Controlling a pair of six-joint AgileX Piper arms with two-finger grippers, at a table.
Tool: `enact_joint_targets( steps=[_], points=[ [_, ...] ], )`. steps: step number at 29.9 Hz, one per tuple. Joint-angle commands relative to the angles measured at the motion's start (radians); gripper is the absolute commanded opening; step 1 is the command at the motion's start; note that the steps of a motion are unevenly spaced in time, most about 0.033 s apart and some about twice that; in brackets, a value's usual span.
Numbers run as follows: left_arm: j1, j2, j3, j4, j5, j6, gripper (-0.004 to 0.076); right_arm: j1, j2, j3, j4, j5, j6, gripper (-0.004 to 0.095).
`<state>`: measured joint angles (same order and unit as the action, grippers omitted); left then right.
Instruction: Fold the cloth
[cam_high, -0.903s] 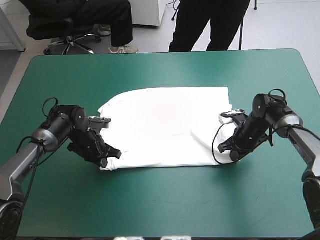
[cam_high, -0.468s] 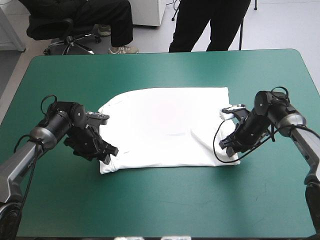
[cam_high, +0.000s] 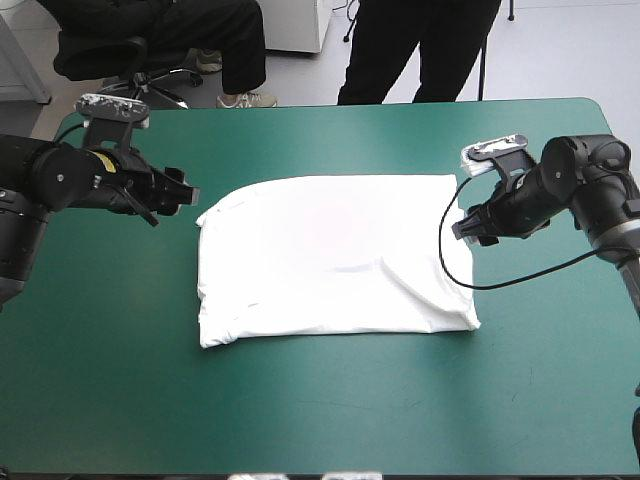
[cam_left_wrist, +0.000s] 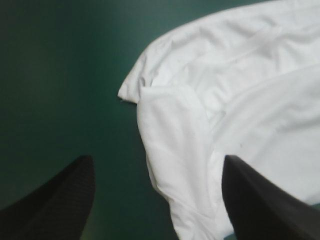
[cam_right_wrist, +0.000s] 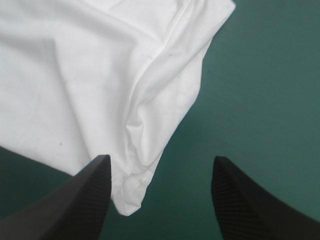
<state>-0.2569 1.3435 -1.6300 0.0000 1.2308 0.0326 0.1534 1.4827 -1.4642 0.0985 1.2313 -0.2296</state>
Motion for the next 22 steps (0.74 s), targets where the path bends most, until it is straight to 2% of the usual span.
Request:
enact_joint_targets(
  steps=[1, 5, 11, 22],
  points=[
    [-0.004, -0.028, -0.076, 0.0, 0.052, -0.015, 0.0521, -0.004, -0.041, -0.054, -0.051, -0.074, 0.054, 0.0564],
    [-0.004, -0.028, -0.077, 0.0, 0.059, -0.015, 0.0521, -0.004, -0.018, -0.054, -0.099, -0.141, 0.079, 0.0564],
    [-0.004, -0.028, -0.077, -0.024, 0.059, -0.015, 0.0521, -0.004, 0.076, -0.054, -0.099, -0.225, 0.083, 0.0564],
    [-0.004, -0.028, -0.077, -0.019, 0.059, -0.015, 0.0521, -0.004, 0.278, -0.052, -0.122, -0.225, 0.102, 0.049]
  ],
)
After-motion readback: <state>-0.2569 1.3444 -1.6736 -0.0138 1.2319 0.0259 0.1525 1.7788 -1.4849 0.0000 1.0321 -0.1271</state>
